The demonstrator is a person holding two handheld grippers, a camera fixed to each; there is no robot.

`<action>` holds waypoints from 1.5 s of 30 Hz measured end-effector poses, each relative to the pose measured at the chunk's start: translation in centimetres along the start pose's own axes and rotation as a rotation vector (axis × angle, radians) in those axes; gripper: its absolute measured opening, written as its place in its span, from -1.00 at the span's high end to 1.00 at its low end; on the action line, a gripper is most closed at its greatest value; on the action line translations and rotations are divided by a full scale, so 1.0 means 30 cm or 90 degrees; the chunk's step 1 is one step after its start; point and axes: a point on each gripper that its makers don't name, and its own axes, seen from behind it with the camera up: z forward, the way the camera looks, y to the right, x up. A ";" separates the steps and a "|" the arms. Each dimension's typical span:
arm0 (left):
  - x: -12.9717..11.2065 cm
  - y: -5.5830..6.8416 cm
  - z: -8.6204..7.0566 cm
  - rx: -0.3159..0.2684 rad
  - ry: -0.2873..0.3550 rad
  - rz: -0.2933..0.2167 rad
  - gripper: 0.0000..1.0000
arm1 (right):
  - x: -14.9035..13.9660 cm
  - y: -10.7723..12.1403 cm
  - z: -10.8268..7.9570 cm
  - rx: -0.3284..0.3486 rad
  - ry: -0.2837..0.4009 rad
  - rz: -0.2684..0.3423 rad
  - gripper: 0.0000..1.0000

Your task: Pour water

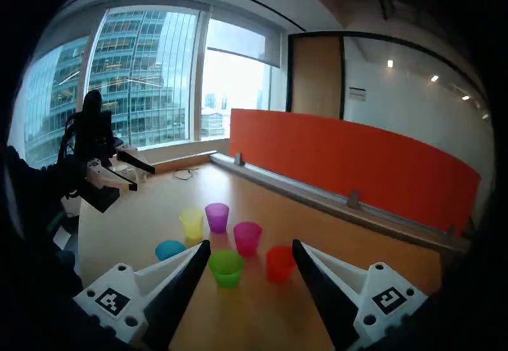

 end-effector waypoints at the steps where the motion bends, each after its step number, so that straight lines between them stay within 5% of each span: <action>1: -0.010 0.005 0.005 -0.002 -0.003 0.003 -0.95 | -0.010 -0.001 0.005 0.002 -0.004 -0.001 -0.99; 25: -0.304 0.113 0.091 -0.060 -0.094 0.015 -0.95 | -0.233 -0.039 0.114 0.045 -0.078 -0.029 -0.99; 45: -0.407 0.158 0.129 -0.104 -0.161 0.037 -0.96 | -0.312 -0.042 0.179 0.072 -0.113 -0.040 -1.00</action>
